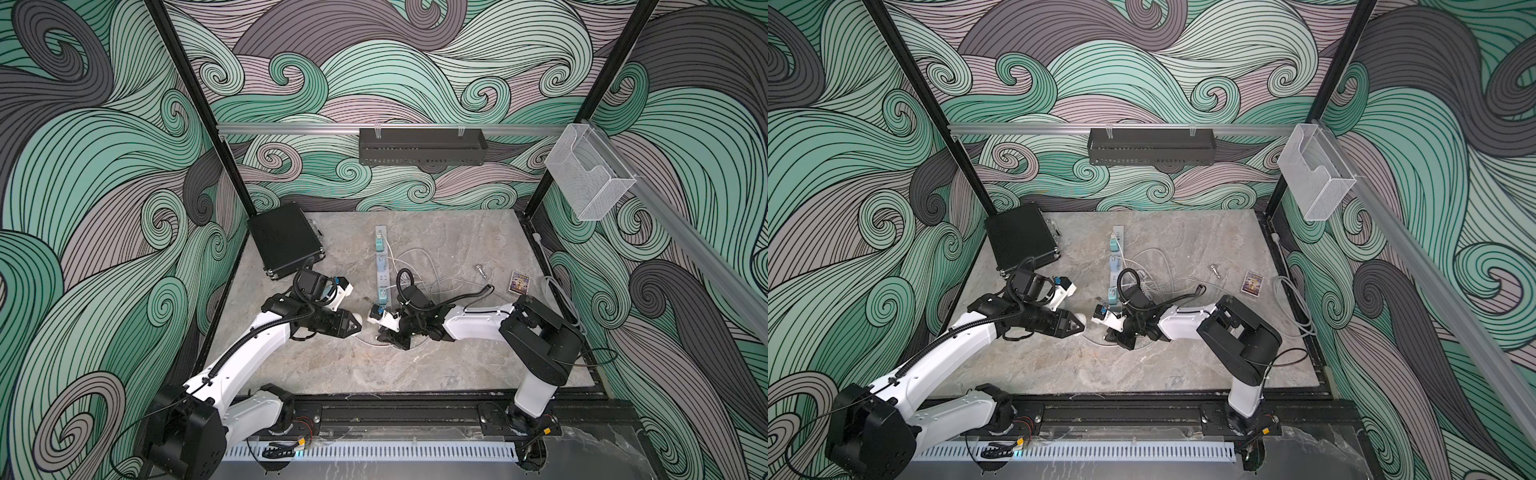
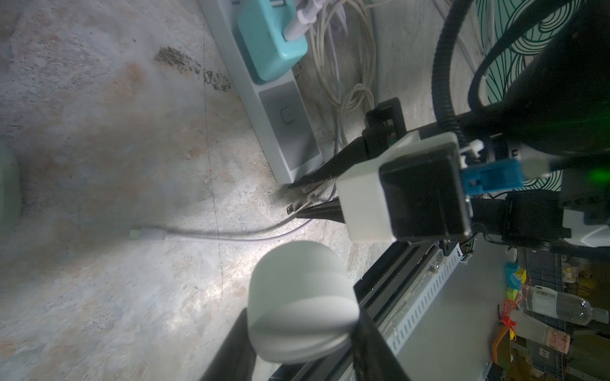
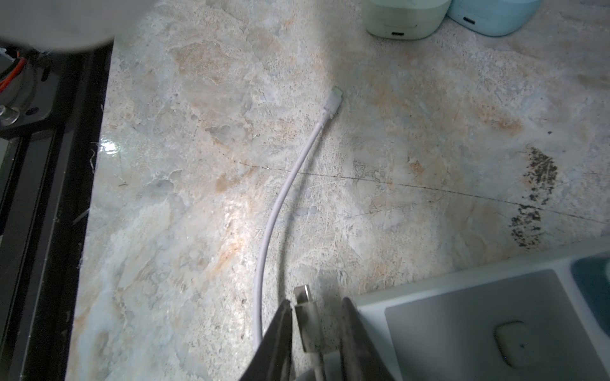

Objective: Charge the bluetooth headset
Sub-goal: Pick up the charging cable from the center of the board.

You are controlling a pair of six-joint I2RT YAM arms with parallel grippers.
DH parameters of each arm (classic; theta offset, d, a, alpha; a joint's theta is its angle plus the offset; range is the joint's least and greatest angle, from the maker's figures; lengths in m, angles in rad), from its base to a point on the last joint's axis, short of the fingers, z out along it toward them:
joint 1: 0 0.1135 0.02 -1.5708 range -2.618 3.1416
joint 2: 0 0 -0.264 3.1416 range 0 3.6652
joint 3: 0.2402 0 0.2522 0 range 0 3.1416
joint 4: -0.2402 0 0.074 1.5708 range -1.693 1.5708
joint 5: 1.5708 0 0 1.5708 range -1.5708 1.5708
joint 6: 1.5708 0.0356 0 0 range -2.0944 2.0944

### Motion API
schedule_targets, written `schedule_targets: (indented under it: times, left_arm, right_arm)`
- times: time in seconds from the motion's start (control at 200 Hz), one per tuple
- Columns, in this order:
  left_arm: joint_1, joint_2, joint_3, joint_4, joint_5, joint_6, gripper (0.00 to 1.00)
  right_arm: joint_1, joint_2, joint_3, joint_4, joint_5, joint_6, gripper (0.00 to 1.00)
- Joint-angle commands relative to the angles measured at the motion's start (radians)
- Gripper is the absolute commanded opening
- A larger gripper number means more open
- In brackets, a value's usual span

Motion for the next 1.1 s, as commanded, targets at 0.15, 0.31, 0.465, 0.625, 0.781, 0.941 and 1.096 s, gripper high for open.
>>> schedule_targets:
  times: [0.15,0.31,0.465,0.625,0.781,0.941,1.096]
  left_arm:
    - [-0.001,-0.02,0.018,-0.009,-0.018,-0.006,0.23]
    - [-0.002,-0.02,0.018,-0.012,-0.026,-0.005,0.23]
    - [-0.001,-0.025,0.018,-0.012,-0.033,-0.005,0.23]
    - [-0.001,-0.024,0.018,-0.012,-0.035,-0.005,0.23]
    - [-0.002,-0.027,0.017,-0.012,-0.039,-0.005,0.23]
    - [-0.001,-0.031,0.016,-0.01,-0.043,-0.006,0.23]
    - [-0.001,-0.043,0.015,-0.01,-0.047,-0.006,0.23]
  right_arm:
    - [-0.004,-0.016,-0.044,-0.02,0.042,-0.016,0.21]
    - [-0.005,-0.03,-0.059,-0.016,0.04,-0.021,0.17]
    - [-0.006,-0.041,-0.078,0.001,0.041,-0.017,0.13]
    - [-0.007,-0.044,-0.084,0.004,0.038,0.005,0.1]
    - [-0.001,-0.049,-0.087,-0.001,0.036,-0.008,0.16]
    - [0.017,-0.063,-0.083,-0.033,0.095,-0.061,0.18]
    - [0.037,-0.063,-0.066,-0.077,0.159,-0.116,0.18]
